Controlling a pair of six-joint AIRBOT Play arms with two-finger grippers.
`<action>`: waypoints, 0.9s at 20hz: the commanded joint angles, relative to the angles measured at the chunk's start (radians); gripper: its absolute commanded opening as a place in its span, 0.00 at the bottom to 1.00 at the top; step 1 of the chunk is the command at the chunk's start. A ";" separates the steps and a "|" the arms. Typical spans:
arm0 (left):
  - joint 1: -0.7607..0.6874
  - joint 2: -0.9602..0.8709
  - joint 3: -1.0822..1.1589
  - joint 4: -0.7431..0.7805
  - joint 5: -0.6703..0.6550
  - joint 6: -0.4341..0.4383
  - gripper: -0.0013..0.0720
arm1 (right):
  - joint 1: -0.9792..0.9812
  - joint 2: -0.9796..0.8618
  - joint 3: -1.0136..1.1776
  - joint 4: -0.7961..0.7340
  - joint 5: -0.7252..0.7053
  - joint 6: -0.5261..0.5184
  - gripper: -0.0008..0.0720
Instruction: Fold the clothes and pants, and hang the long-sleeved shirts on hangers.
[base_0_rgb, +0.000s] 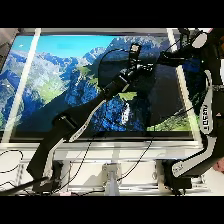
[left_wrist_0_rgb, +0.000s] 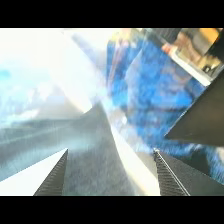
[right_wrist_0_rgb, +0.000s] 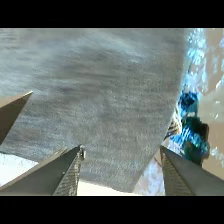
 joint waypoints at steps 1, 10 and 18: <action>0.024 0.024 0.000 -0.002 0.029 -0.001 0.87 | -0.001 -0.001 0.000 -0.031 -0.039 -0.005 0.76; 0.245 0.299 -0.002 0.002 -0.559 0.000 0.07 | -0.234 -0.117 -0.002 0.197 0.056 -0.193 0.07; 0.390 0.353 -0.043 0.001 -0.956 0.000 0.07 | -0.239 -0.277 -0.036 0.550 0.024 -0.281 0.87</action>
